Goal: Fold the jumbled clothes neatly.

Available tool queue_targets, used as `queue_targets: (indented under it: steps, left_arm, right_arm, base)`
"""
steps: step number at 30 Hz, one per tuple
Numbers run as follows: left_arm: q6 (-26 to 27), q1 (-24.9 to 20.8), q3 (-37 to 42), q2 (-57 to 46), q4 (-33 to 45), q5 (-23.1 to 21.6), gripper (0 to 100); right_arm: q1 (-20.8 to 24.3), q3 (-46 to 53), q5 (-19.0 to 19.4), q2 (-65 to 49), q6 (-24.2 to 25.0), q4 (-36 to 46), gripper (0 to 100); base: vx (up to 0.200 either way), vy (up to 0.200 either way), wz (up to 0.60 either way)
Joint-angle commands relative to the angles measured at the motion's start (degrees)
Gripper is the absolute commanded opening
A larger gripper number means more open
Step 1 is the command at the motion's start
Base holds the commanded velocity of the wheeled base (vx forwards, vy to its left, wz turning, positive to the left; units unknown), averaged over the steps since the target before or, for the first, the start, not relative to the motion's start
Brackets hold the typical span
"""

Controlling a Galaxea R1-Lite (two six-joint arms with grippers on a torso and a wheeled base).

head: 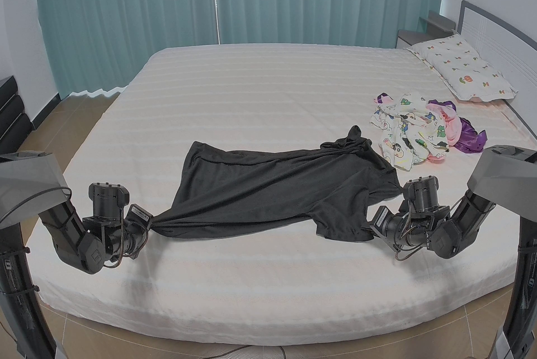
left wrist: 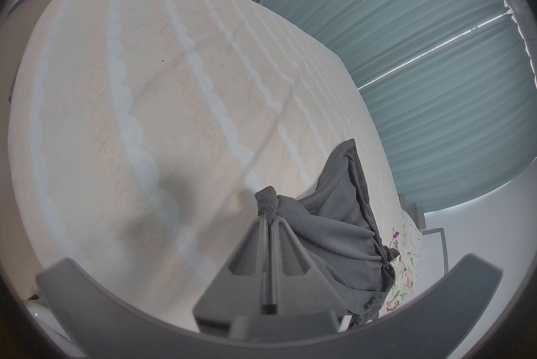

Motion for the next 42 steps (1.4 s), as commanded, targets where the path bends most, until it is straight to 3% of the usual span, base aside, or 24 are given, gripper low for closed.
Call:
queue_targets:
  steps: [1,13,22,26,31,40,42]
  left_arm:
    - [0.0,-0.4,0.2,0.0,0.0,0.0,0]
    - [0.1,-1.5,1.4,-1.4,0.3,0.0,0]
    - [2.2,-2.7,5.1,-3.9,0.5,0.1,0]
    - [8.2,-4.4,8.1,-4.7,0.9,0.1,0]
    - [9.4,-5.1,8.9,-6.1,1.3,0.1,0]
    - [16.3,-6.2,10.7,-9.2,8.5,0.1,0]
    - [19.3,-7.3,11.0,-9.4,13.1,0.2,0]
  right_arm:
    - [-0.8,2.2,-0.3,-1.8,-0.1,0.2,0]
    - [-7.7,10.8,0.9,-14.5,-0.8,7.3,0]
    - [-12.4,18.1,1.6,-17.9,-7.3,7.2,0]
    - [-13.1,21.4,1.7,-21.1,-7.8,7.5,0]
    - [-13.2,24.0,1.7,-23.9,-9.4,7.9,0]
    - [-17.4,27.3,1.7,-27.3,-17.0,13.5,0]
    - [-18.6,28.0,1.6,-27.3,-18.9,15.0,0]
  base:
    - [0.000,0.000,0.00]
    - [0.000,0.000,0.00]
    - [0.000,0.000,0.00]
    - [0.000,0.000,0.00]
    - [0.000,0.000,0.00]
    - [0.000,0.000,0.00]
    - [0.000,0.000,0.00]
